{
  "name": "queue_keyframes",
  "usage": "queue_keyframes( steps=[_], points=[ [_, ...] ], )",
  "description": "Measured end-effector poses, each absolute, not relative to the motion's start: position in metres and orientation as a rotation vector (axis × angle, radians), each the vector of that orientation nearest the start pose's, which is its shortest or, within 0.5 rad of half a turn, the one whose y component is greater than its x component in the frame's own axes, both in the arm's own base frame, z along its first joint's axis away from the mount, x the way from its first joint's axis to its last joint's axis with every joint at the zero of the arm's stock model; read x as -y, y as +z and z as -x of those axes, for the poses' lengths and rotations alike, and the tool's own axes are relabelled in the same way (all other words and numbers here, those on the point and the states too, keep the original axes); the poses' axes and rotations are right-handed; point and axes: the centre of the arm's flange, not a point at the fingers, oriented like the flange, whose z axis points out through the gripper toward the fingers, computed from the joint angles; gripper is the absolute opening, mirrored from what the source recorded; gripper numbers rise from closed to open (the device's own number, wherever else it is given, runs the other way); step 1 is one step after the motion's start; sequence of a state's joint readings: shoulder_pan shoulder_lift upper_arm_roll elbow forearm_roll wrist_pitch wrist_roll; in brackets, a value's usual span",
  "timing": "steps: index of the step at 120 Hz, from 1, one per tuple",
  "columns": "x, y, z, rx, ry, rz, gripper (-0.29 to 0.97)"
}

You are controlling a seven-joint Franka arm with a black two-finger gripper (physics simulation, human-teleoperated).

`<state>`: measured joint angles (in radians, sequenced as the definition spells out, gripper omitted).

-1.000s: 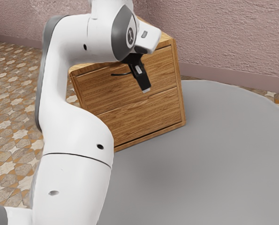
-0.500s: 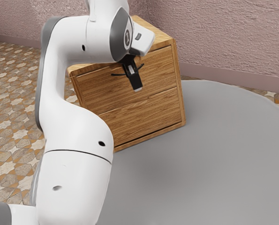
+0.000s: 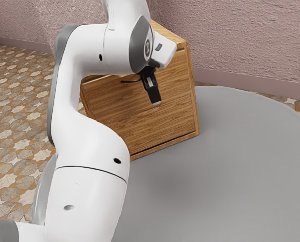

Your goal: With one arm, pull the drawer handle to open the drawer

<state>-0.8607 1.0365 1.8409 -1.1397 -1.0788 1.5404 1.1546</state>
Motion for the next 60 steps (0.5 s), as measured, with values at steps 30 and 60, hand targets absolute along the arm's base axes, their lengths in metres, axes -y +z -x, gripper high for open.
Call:
queue_keyframes(
  steps=[30,60],
  points=[
    [0.245,0.782,-0.579,-1.185,-0.522,2.170,0.53],
    [0.176,0.812,-0.556,-1.314,-0.582,2.440,0.65]
  ],
)
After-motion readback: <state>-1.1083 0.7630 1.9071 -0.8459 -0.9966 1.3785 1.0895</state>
